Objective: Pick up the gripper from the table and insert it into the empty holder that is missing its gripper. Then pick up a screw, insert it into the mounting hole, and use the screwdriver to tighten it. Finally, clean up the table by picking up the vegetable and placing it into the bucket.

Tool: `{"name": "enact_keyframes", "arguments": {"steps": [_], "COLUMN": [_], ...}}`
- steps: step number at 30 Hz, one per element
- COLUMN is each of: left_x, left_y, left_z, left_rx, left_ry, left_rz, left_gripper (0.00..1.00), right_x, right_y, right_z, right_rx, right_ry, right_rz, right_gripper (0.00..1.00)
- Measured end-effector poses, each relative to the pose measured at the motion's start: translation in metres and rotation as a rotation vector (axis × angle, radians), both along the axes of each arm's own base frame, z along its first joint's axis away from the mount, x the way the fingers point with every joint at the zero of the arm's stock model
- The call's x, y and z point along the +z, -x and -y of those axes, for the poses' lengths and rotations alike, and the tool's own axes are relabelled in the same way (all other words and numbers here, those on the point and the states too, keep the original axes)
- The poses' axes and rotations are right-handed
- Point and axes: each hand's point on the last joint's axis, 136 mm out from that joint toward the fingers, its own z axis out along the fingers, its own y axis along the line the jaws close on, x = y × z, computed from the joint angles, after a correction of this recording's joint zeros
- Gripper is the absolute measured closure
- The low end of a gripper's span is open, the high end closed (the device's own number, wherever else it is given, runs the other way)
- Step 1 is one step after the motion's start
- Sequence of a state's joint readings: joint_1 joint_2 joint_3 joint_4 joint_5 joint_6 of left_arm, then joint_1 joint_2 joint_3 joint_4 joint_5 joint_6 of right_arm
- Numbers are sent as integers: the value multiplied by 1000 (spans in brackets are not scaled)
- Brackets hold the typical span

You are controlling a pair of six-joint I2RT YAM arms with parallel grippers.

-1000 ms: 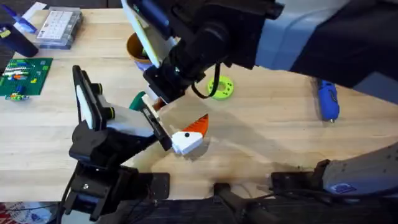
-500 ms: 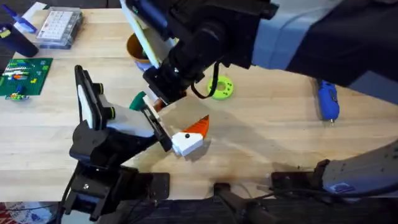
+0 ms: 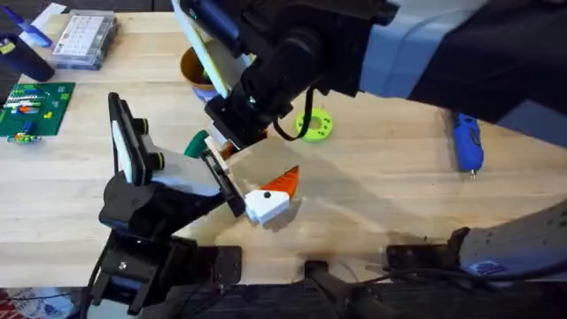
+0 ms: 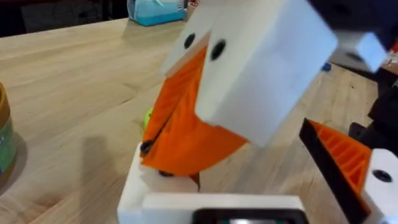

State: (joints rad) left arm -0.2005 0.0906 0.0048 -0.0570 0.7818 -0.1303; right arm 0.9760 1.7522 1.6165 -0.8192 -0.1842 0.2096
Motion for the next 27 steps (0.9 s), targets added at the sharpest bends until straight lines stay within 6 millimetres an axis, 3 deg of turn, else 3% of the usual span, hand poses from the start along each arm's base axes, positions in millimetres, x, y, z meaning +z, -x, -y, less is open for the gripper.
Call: {"name": "enact_keyframes", "arguments": {"steps": [27], "left_x": [0], "left_y": [-2], "left_z": [-1], "left_rx": [14], "left_ry": [-4], "left_rz": [4], "left_gripper": [12], "right_x": [2], "right_y": [8], "right_z": [7], "right_rx": [14], "right_ry": [16], "right_rz": [-23], "right_gripper": [992]}}
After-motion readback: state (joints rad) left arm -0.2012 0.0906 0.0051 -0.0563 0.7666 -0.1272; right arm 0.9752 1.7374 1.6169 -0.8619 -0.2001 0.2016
